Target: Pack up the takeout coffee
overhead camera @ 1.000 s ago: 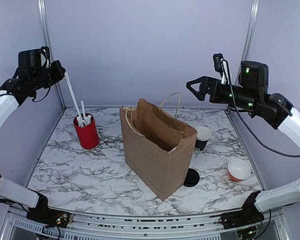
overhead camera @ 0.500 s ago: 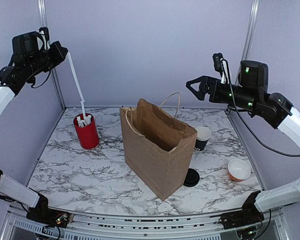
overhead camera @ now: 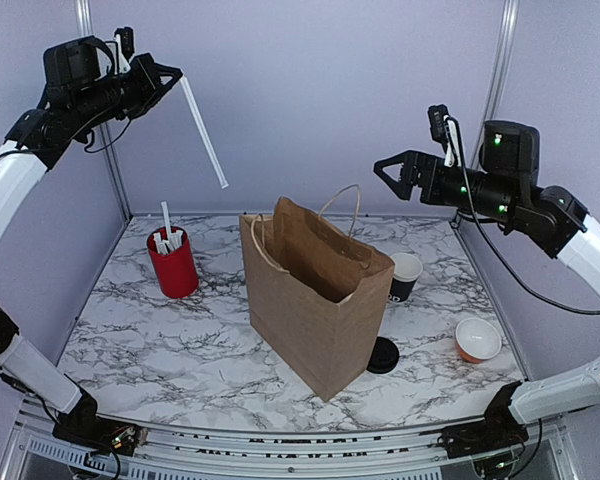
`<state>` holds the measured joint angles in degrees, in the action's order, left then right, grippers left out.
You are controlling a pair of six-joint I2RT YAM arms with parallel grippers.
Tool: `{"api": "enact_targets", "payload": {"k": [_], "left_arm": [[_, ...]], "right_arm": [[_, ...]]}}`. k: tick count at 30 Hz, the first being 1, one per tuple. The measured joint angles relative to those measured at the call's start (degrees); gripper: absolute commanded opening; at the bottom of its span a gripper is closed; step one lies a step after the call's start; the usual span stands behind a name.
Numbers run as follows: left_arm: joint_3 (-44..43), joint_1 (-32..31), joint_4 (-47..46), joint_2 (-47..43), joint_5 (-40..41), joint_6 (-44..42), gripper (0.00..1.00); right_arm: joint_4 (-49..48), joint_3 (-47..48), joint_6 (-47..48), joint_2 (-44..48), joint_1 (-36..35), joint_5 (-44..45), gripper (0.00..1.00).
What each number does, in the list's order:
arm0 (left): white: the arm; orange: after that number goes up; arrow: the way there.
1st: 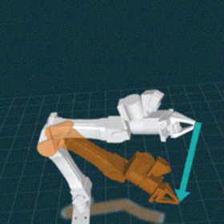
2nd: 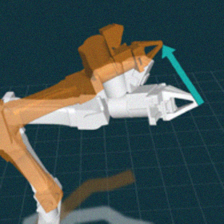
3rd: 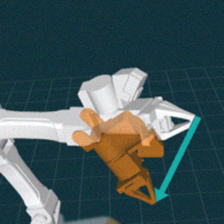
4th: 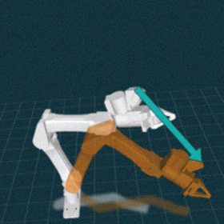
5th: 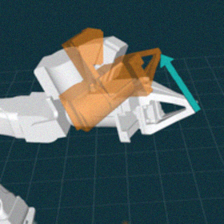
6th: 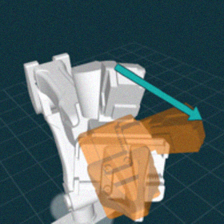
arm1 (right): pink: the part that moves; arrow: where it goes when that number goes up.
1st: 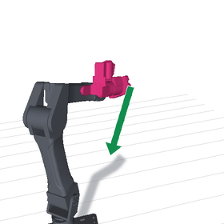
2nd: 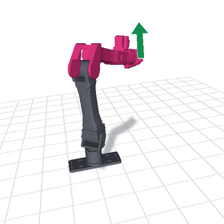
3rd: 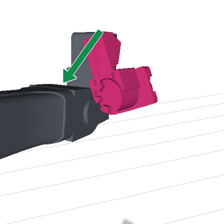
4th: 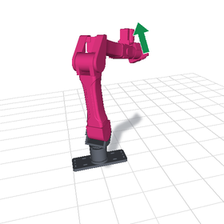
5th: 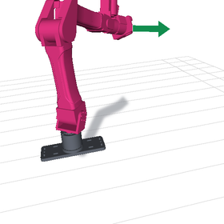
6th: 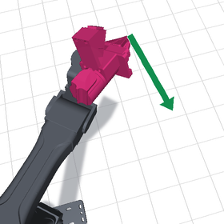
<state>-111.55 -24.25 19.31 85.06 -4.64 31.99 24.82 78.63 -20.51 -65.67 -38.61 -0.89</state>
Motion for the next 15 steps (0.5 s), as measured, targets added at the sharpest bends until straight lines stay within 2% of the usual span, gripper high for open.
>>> {"api": "enact_targets", "payload": {"k": [15], "left_arm": [[-4.42,-9.64,-1.09,3.21,-6.1,2.56,0.0]], "right_arm": [[-0.79,-0.22,-0.02,0.44,0.0,0.02,1.0]]}}
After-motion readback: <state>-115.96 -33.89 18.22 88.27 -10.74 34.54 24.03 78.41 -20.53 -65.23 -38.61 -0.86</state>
